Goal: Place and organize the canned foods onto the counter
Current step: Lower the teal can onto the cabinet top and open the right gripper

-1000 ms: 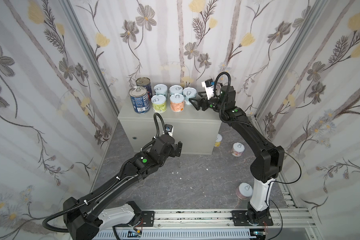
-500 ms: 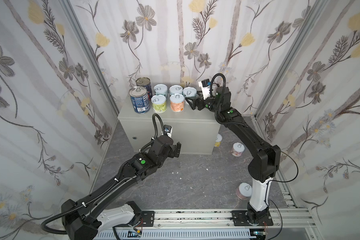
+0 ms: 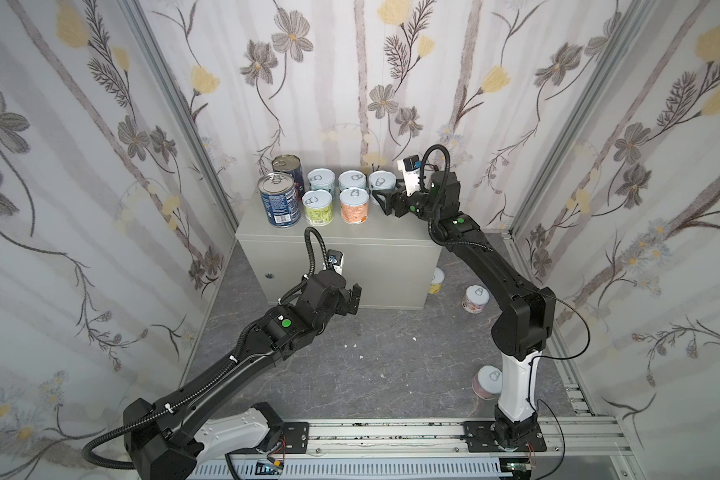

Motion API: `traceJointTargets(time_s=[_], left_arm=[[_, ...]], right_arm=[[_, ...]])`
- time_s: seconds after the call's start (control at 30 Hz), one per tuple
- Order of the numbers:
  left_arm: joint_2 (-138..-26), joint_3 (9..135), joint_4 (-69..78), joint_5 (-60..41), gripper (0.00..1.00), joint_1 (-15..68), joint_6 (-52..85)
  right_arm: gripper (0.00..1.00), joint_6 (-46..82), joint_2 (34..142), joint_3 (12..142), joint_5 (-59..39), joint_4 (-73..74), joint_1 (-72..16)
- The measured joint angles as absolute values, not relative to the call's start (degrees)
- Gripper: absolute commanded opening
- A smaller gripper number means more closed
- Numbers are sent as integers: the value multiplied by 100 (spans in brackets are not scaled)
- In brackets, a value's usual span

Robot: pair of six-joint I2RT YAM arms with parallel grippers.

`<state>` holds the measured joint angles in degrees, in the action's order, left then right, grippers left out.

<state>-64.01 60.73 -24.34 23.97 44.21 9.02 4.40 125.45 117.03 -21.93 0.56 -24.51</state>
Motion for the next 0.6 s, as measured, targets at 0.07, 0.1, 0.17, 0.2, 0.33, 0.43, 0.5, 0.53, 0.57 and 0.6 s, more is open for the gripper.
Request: traceJointTargets(time_s=[0.07, 0.1, 0.17, 0.2, 0.33, 0.43, 0.5, 0.53, 0.57, 0.6], left_arm=[[-6407, 6073, -2434, 2397, 100, 4412, 902], [-6410, 6073, -2434, 2397, 100, 4410, 902], [-6412, 6073, -2434, 2397, 100, 4401, 902], [-6412, 6071, -2432, 2397, 100, 4397, 902], [-6418, 6064, -2434, 2394, 100, 4383, 902], [-6418, 6064, -2432, 2397, 100, 4381, 902], [-6418, 6062, -2432, 2394, 100, 4379, 902], [-6418, 6060, -2432, 2397, 100, 4377, 902], [-6418, 6051, -2425, 2397, 100, 4377, 902], [-6418, 6040, -2427, 2394, 100, 4375, 902]], right_arm=[[88, 443, 12602, 11791, -2196, 36, -2440], [88, 440, 12632, 11832, -2196, 32, -2436], [88, 440, 12702, 11933, -2196, 16, -2429], [87, 443, 12735, 11983, -2196, -1, -2429], [86, 443, 12805, 12086, -2196, -32, -2425], [85, 443, 12818, 12099, -2196, -43, -2427], [85, 440, 12822, 12103, -2200, -40, -2436], [85, 440, 12822, 12103, -2200, -40, -2440], [85, 438, 12822, 12105, -2200, -40, -2443], [85, 434, 12822, 12105, -2200, -40, -2447]])
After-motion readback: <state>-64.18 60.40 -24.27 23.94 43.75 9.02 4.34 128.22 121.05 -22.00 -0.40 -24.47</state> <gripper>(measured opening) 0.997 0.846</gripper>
